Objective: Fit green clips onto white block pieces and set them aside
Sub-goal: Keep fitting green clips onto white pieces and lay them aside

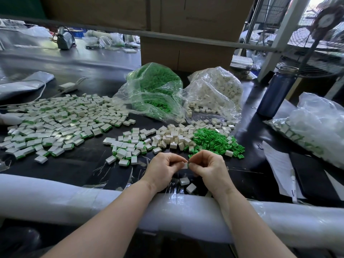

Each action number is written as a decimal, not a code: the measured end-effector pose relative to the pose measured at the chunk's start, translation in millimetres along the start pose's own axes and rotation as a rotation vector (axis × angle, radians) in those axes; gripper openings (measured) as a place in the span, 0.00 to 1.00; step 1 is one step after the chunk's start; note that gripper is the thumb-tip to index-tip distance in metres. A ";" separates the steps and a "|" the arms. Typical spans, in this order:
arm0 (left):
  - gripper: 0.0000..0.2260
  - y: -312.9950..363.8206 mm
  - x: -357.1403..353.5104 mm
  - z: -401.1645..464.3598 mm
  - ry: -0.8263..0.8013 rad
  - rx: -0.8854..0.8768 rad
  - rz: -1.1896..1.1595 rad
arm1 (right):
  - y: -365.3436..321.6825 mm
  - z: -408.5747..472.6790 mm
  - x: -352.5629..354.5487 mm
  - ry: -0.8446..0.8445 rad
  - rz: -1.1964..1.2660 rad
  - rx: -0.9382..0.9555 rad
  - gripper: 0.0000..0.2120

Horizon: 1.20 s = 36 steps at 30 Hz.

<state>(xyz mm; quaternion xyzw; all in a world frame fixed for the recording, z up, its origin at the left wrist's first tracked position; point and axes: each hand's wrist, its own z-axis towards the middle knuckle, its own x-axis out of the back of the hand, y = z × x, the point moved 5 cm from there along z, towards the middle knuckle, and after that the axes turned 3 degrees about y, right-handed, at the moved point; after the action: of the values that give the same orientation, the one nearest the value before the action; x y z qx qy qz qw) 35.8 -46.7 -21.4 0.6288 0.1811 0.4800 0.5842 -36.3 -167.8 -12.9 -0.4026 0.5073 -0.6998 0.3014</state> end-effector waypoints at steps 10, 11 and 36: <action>0.05 8.5 -0.8 -1.6 -0.038 -0.114 0.071 | 4.8 0.3 -0.4 -0.047 0.086 -0.052 0.11; 0.05 9.1 -0.7 -1.8 -0.040 -0.124 0.079 | 5.0 0.2 -0.4 -0.055 0.094 -0.057 0.12; 0.04 2.9 1.3 -0.4 0.015 -0.059 0.026 | 9.1 0.7 3.5 0.024 0.177 -0.077 0.05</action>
<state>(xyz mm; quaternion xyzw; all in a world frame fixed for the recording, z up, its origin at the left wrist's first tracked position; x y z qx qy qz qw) 35.1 -46.2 -18.4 0.6101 0.1631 0.4973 0.5949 -37.4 -173.8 -20.6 -0.3590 0.5710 -0.6552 0.3403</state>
